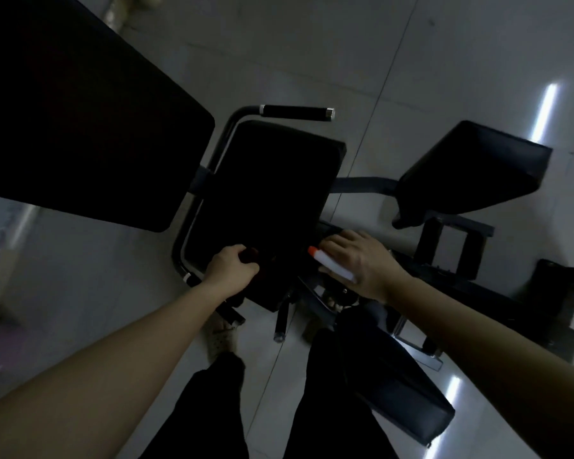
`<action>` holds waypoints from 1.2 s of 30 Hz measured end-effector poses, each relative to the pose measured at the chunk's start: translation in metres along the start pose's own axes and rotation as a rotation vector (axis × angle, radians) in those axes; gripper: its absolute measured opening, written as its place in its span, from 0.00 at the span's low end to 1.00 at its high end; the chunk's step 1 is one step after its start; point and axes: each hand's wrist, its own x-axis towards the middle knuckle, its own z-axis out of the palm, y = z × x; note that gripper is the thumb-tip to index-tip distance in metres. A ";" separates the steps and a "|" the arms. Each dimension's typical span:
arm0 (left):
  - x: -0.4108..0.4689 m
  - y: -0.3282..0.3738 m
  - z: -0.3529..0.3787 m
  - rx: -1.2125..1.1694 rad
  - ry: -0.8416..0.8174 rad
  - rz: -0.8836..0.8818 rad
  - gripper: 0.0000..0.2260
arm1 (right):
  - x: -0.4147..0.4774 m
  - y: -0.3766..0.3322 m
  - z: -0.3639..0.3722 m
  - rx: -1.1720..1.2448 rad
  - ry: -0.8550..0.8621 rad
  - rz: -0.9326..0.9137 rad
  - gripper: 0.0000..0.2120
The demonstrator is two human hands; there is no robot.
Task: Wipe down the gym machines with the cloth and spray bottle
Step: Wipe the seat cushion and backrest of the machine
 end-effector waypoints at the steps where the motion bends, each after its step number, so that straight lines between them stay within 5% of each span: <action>1: 0.000 -0.005 -0.007 0.009 -0.013 0.000 0.05 | 0.008 -0.009 -0.007 -0.006 0.020 0.017 0.20; 6: 0.003 -0.043 -0.044 0.011 -0.119 0.059 0.09 | 0.041 -0.072 -0.025 -0.130 0.237 0.103 0.19; 14: 0.032 -0.111 -0.063 0.039 -0.245 0.166 0.10 | 0.018 -0.210 0.052 0.083 0.651 0.521 0.13; 21: 0.039 -0.156 -0.043 0.011 -0.209 0.186 0.06 | -0.032 -0.287 0.201 0.189 0.555 0.937 0.16; 25: 0.039 -0.186 -0.027 -0.057 -0.191 0.198 0.15 | -0.036 -0.294 0.259 0.213 0.538 1.095 0.16; 36: 0.044 -0.265 -0.028 -0.259 -0.122 0.170 0.13 | 0.030 -0.304 0.301 0.188 0.560 0.955 0.15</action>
